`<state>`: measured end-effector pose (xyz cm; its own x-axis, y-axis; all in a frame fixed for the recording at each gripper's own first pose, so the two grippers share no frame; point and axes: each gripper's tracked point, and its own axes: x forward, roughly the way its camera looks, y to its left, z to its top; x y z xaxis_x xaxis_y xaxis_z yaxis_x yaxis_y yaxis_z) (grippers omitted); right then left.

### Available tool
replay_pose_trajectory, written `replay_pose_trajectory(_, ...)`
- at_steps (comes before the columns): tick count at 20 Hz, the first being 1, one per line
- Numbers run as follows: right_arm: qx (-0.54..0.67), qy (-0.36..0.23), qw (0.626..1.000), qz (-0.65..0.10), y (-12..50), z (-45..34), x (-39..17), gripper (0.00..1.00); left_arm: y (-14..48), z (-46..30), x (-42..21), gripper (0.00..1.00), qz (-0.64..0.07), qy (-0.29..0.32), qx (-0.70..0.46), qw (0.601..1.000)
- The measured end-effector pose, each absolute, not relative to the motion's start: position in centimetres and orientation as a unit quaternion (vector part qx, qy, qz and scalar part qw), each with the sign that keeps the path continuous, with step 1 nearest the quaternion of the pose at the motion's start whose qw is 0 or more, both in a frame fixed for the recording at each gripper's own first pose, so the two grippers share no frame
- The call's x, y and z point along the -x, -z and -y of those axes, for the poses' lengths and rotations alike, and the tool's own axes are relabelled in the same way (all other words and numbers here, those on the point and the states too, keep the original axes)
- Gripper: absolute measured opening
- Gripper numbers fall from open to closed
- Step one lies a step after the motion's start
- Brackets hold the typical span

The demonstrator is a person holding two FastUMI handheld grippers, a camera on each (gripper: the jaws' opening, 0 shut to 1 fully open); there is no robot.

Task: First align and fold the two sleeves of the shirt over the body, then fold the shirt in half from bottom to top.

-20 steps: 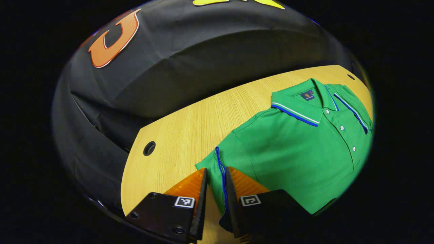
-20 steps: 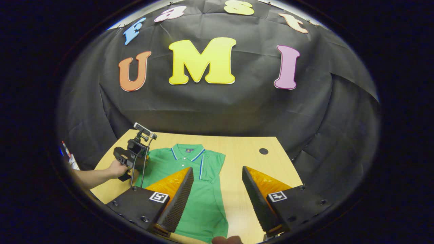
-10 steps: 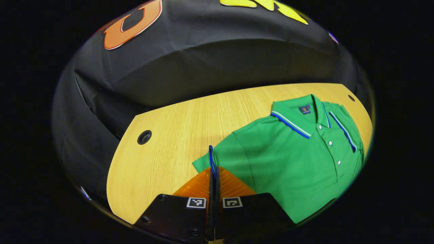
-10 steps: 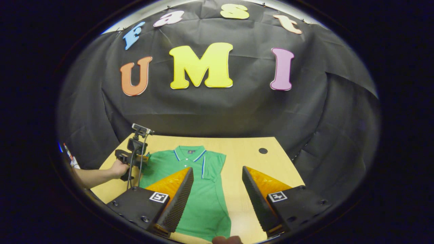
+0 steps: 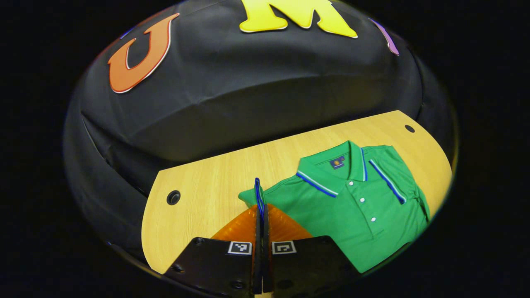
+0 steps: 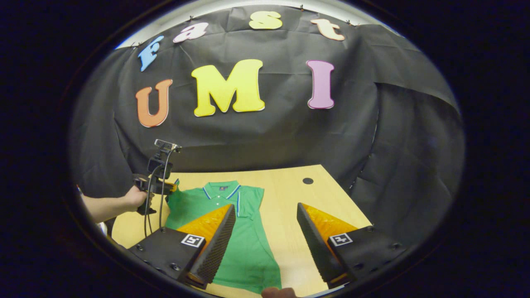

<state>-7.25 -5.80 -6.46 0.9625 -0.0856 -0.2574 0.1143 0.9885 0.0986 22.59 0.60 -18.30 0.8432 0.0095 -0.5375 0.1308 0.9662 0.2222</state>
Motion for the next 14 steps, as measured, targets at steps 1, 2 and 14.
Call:
replay_pose_trajectory(1,-0.067,0.053,0.988,-0.128,6.7,6.0,7.5,0.94,17.8,0.2,-22.6,0.04,-0.277,0.038,-0.128,0.952)
replay_pose_trajectory(2,-0.078,0.054,0.987,-0.127,6.9,6.2,7.6,0.91,17.2,0.9,-22.7,0.04,-0.275,0.043,-0.133,0.951)
replay_pose_trajectory(14,-0.108,0.099,0.983,-0.115,7.8,11.2,7.8,0.95,20.1,7.8,-25.1,0.04,-0.306,0.060,-0.152,0.938)
